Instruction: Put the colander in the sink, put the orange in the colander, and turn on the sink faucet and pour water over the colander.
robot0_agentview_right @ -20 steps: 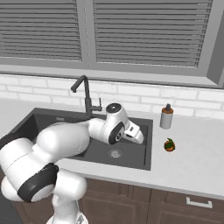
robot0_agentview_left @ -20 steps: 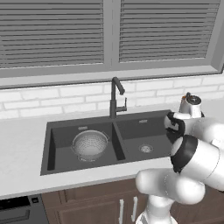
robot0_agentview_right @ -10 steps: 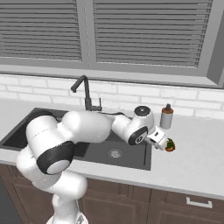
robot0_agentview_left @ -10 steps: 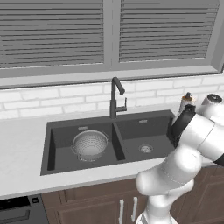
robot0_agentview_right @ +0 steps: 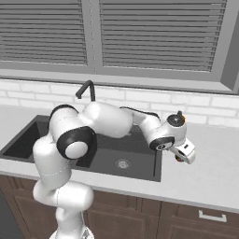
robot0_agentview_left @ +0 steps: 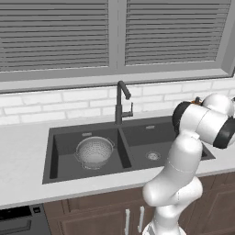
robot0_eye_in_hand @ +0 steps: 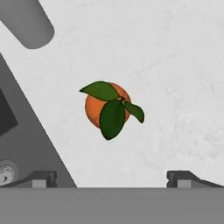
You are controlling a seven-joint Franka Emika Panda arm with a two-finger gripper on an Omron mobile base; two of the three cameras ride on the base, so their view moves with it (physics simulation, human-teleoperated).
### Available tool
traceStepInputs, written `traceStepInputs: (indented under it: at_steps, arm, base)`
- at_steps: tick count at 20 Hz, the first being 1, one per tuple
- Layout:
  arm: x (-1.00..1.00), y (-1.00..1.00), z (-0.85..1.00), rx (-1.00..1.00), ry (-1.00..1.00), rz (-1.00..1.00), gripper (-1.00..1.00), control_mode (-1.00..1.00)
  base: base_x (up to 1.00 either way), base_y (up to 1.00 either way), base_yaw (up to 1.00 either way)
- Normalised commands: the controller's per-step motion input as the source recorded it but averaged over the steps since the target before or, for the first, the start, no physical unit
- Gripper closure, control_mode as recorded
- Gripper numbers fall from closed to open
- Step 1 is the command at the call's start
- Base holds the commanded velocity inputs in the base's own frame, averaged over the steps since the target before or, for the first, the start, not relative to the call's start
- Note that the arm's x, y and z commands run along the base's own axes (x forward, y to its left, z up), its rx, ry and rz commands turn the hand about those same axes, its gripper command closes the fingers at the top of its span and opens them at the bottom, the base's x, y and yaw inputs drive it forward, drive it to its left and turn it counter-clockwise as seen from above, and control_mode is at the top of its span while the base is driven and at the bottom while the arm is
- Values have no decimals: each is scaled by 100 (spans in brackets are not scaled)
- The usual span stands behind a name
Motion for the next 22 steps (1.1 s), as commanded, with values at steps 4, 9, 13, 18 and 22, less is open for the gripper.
traceStepInputs:
  at_steps: [4,9,13,18,22]
  arm:
    - [9,-19,-21,1,0,-1,-100,-100]
    - [31,-14,-26,0,0,-1,-100,-100]
    - [39,-1,-22,0,0,0,-100,-100]
    - [41,0,-19,0,0,0,-100,-100]
    - [36,0,-22,0,3,-1,-100,-100]
  base:
    - [0,0,0]
    - [0,0,0]
    - [0,0,0]
    - [0,0,0]
    - [0,0,0]
